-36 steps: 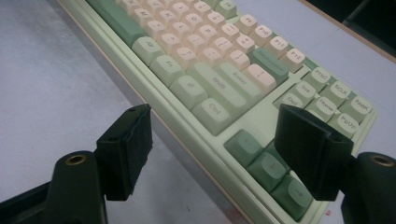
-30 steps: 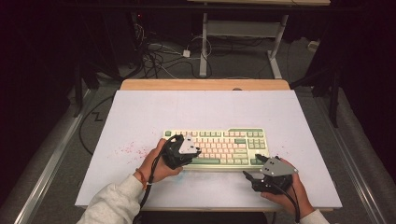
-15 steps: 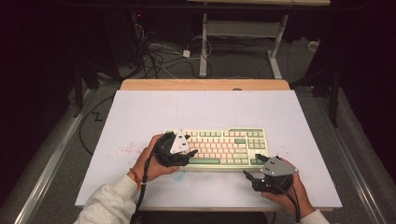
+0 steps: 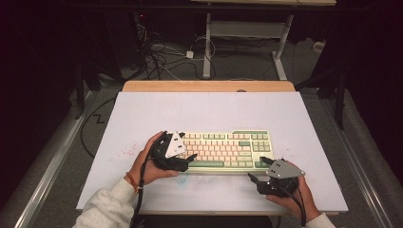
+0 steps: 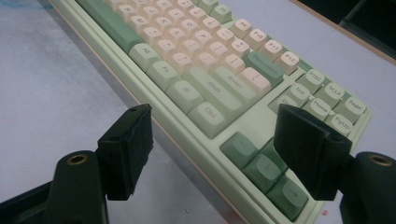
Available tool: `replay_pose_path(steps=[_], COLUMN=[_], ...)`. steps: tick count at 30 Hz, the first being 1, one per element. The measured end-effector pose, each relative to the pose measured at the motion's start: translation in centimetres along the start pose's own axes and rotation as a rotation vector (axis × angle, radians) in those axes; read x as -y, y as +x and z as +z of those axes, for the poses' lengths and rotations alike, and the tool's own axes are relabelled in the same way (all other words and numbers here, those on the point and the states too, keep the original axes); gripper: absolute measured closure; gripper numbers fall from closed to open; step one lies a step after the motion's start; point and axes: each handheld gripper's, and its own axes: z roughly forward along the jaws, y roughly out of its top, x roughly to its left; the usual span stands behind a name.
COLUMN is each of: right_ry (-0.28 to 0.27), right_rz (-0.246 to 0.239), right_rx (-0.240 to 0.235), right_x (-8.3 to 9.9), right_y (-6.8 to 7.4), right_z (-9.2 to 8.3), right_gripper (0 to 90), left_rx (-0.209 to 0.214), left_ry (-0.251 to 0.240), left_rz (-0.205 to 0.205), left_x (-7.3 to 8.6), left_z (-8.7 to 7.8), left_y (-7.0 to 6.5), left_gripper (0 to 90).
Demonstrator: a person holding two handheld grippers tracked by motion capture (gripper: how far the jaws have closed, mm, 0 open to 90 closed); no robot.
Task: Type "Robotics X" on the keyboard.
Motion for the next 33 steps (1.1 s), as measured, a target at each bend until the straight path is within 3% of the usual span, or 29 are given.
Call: replay_pose_path(steps=[8,15,20,25,28,33], right_ry=[0.006,0.005,-0.012,0.005,0.019,0.059], right_rz=[0.025,0.030,0.043,0.035,0.026,0.010], right_rx=[0.016,0.016,-0.024,-0.061,-0.075,-0.110], right_x=[0.0,-0.3,-1.1,-2.2,-2.9,-3.6], right_y=[-0.4,-0.4,-0.6,-0.8,-1.0,-1.3], right_z=[-0.2,-0.4,-0.6,0.0,0.7,2.0], right_gripper=[33.1,52.2,71.7,84.5,89.5,90.0], left_rx=[-0.058,-0.064,-0.076,-0.092,-0.086,-0.073], left_ry=[0.004,-0.005,0.010,0.053,0.082,0.106], left_rz=[-0.018,-0.064,-0.085,-0.100,-0.106,-0.121], left_x=[2.2,4.5,6.0,7.7,8.6,9.5], left_z=[-1.4,-2.7,-3.6,-3.8,-3.9,-4.3], left_y=[0.6,0.8,0.7,0.5,0.5,0.3], left_gripper=[20.2,20.3,20.3,20.4,20.3,20.3])
